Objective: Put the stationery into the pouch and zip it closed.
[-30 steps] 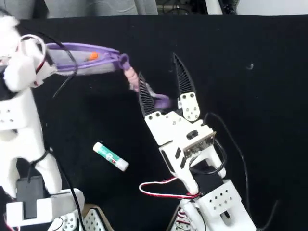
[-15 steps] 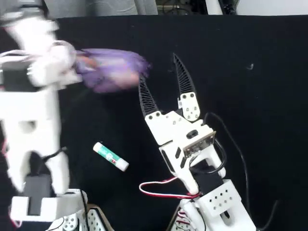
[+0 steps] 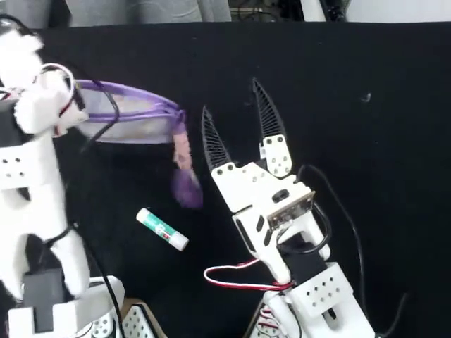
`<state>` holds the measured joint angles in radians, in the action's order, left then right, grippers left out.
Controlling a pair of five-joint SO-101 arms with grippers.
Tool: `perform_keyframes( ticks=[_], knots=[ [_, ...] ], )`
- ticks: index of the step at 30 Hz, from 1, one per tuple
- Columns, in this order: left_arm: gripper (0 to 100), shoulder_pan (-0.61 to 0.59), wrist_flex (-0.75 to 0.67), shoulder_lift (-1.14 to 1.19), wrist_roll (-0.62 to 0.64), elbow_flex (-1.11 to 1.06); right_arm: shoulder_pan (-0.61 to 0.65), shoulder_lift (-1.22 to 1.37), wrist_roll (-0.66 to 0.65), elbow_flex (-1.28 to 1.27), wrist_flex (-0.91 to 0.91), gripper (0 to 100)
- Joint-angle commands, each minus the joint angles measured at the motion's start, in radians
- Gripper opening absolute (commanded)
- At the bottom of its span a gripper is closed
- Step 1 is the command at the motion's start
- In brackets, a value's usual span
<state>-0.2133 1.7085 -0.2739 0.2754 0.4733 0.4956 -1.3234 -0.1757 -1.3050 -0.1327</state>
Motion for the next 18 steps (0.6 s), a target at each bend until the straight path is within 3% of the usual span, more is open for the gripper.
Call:
perform_keyframes(
  ticks=[1,4,10,12,18],
  knots=[
    [3,0.070,-0.051,-0.046,-0.023,0.028,0.005,0.002,-0.011,0.061,0.003,25.4],
    [3,-0.033,-0.005,-0.152,0.043,0.191,0.005,0.004,-0.011,0.061,0.003,25.4],
    [3,0.128,-0.029,-0.114,-0.078,-0.074,0.005,0.007,-0.009,0.056,0.003,25.4],
    [3,0.105,-0.083,-0.101,-0.064,-0.139,0.005,0.007,-0.009,0.056,0.003,25.4],
    [3,0.010,-0.074,-0.296,-0.014,-0.025,0.005,0.007,-0.011,0.058,0.003,25.4]
  ],
)
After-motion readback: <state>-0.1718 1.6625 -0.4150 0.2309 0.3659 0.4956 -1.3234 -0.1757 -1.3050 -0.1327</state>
